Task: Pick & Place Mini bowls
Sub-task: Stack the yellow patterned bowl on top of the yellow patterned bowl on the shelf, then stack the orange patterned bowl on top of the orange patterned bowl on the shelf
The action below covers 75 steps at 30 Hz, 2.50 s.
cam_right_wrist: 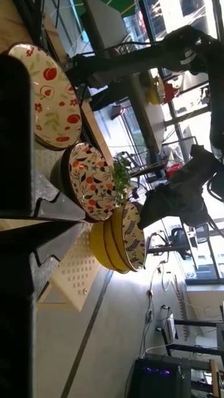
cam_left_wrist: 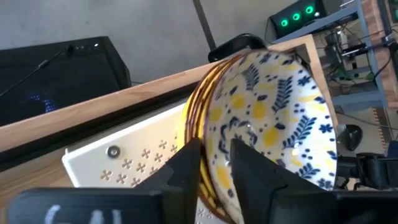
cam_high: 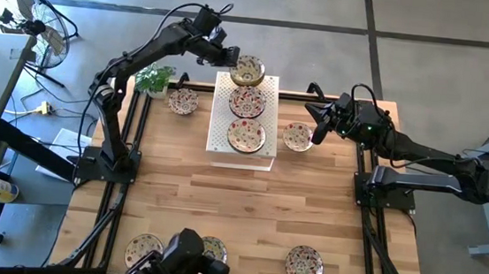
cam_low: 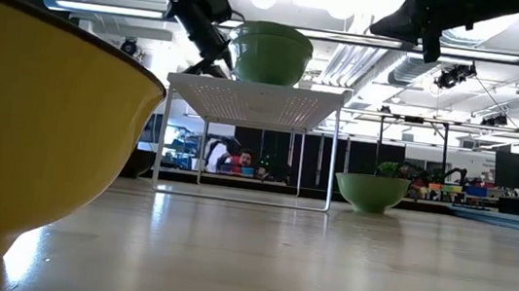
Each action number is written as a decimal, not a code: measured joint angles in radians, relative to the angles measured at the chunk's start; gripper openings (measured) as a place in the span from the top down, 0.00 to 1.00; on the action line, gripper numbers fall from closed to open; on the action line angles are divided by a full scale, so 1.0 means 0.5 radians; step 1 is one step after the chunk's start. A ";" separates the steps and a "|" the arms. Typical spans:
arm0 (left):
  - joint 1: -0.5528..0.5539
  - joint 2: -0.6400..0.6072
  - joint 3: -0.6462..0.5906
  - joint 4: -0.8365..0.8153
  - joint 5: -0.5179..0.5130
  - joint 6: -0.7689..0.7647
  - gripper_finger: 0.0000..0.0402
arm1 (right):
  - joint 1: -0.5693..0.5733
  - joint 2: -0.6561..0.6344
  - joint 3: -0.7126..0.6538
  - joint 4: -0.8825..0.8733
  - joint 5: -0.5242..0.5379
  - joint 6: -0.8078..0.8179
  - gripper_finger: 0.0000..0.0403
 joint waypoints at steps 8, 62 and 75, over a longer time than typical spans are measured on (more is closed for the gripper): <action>0.001 -0.001 0.000 0.022 -0.001 0.084 0.68 | 0.000 0.000 0.000 0.000 -0.003 0.020 1.00; -0.249 -1.692 -2.139 1.434 -0.041 0.317 0.99 | 0.933 0.184 0.516 -1.992 -0.374 0.556 0.82; -0.249 -1.690 -2.139 1.434 -0.043 0.317 0.99 | 1.349 0.545 0.513 -2.083 -0.372 0.829 0.73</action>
